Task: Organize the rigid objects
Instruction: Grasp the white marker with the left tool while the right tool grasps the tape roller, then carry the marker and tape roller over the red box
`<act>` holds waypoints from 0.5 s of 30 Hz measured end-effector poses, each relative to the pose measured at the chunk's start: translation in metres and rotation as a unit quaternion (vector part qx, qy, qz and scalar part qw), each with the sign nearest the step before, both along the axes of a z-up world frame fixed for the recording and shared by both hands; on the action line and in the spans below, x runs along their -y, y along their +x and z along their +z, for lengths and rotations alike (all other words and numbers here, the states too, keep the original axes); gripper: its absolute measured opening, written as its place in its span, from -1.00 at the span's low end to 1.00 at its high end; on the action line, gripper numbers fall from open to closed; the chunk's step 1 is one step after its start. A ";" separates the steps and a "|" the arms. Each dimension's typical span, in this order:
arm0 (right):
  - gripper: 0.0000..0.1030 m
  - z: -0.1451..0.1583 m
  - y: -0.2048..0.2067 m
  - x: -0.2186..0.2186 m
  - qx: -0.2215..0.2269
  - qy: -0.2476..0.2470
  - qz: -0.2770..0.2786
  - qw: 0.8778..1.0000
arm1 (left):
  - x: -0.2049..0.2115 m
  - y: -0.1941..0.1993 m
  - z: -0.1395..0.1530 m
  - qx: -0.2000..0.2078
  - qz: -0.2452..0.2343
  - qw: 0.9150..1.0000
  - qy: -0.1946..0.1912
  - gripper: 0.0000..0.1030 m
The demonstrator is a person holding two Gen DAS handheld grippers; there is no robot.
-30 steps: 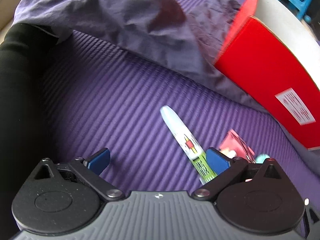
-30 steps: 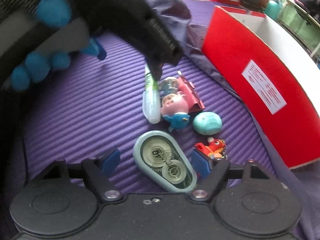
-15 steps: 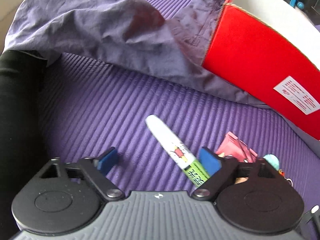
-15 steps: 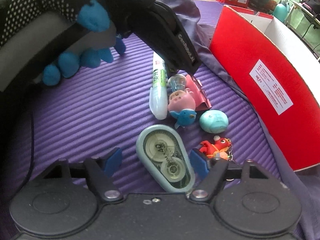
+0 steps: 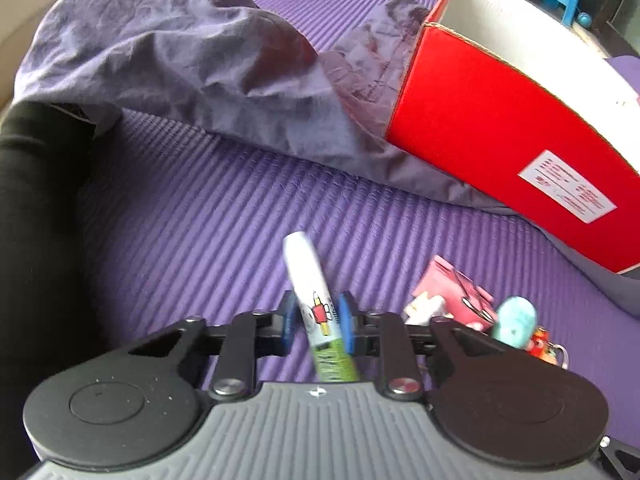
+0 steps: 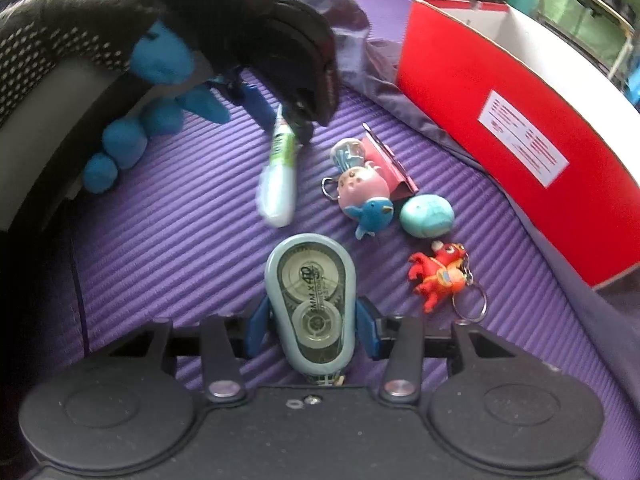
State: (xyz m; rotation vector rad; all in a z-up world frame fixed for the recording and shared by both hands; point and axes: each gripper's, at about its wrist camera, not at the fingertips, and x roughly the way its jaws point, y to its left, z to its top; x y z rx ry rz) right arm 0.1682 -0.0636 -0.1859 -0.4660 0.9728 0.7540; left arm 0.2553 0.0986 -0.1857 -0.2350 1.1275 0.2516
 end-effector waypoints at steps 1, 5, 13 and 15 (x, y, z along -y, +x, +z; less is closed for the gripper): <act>-0.12 0.002 0.000 0.001 -0.001 0.002 -0.005 1.000 | 0.001 -0.003 0.002 0.000 -0.002 1.000 -0.001 -0.64; -0.12 0.013 -0.001 0.005 0.003 0.012 -0.022 1.000 | 0.005 -0.015 0.009 0.007 -0.014 1.000 0.004 -0.64; -0.12 0.036 -0.002 0.020 0.003 0.031 -0.069 0.997 | 0.011 -0.034 0.029 0.023 -0.026 0.999 0.001 -0.66; -0.12 0.041 0.000 0.023 0.008 0.034 -0.080 0.996 | 0.013 -0.038 0.037 0.029 -0.031 0.999 -0.002 -0.66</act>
